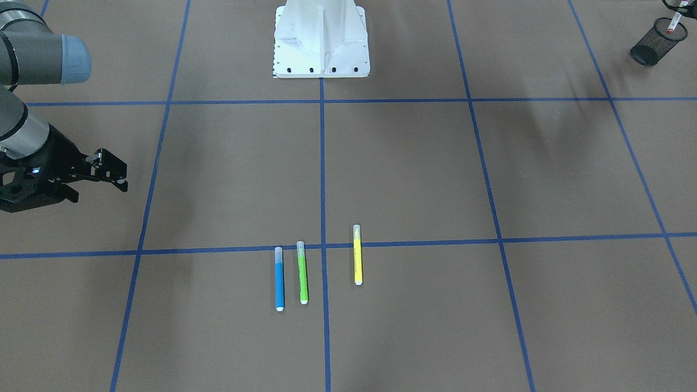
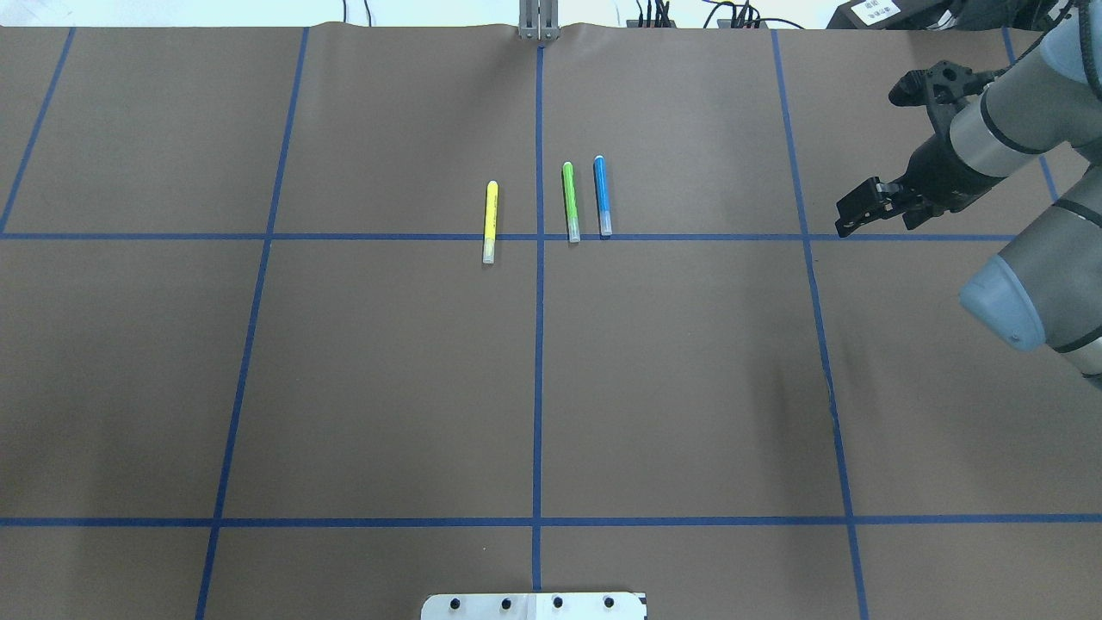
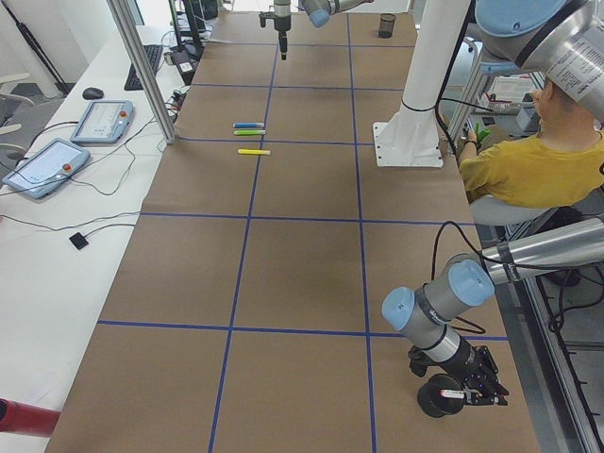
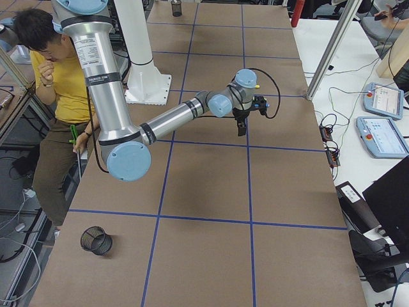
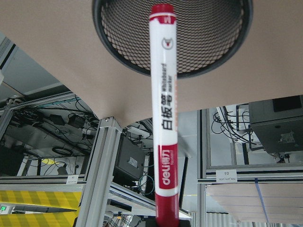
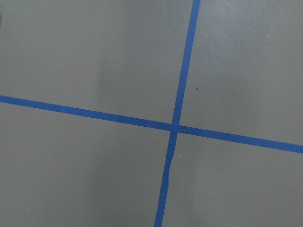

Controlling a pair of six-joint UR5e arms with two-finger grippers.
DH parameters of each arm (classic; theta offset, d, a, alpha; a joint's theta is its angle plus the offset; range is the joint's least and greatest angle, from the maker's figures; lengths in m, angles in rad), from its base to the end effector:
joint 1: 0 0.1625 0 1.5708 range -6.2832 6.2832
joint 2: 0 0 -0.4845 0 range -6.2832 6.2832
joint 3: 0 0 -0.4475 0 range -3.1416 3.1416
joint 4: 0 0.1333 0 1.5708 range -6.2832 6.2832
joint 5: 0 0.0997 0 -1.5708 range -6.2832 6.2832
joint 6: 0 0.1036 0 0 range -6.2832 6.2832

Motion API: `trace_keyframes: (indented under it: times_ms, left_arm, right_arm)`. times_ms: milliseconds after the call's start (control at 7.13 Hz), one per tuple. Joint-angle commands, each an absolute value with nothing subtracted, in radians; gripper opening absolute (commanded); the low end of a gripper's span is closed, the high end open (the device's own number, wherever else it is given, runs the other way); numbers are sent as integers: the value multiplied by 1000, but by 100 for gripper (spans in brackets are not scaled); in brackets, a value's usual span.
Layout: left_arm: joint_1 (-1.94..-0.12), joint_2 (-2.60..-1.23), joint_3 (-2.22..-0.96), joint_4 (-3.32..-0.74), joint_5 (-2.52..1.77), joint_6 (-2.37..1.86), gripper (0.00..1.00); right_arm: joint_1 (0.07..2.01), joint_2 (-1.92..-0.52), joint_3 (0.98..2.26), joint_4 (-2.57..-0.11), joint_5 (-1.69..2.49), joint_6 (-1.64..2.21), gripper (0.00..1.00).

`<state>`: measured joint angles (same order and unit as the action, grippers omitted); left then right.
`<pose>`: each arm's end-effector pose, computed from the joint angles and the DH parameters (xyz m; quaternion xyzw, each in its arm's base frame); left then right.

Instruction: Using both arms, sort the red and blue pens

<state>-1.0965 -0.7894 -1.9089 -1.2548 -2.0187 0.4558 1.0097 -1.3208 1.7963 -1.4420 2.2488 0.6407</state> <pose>-0.0462 -0.1036 0.8348 -0.3632 0.2029 0.3326 0.8463 -0.2857 -0.5830 0.4368 0.0520 -0.4205 -0.0631 0.9036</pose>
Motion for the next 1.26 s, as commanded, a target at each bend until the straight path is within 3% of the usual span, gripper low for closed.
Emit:
trace_keyframes:
  times_ms: [0,421,561,701,1121]
  left_arm:
    - [-1097,-788,-1907,-1255,-2035,457,3]
    - [-1097,-788,-1905,-1255,-2036,457,13]
    - [-1097,-788,-1905,-1253,-2036,457,38]
    - [-1095,-787,-1904,-1255,-2037,489,99]
    - [-1095,-787,-1904,-1255,-2037,489,100]
  right_arm:
    - [1009,-1321,1796,-1442,2249,641,99]
    - [1009,-1322,1795,-1442,2249,641,99]
    - [1009,-1321,1795,-1442,2249,641,99]
    - [1009,-1322,1795,-1442,2249,641,99]
    - [1009,-1322,1793,-1442,2249,641,99]
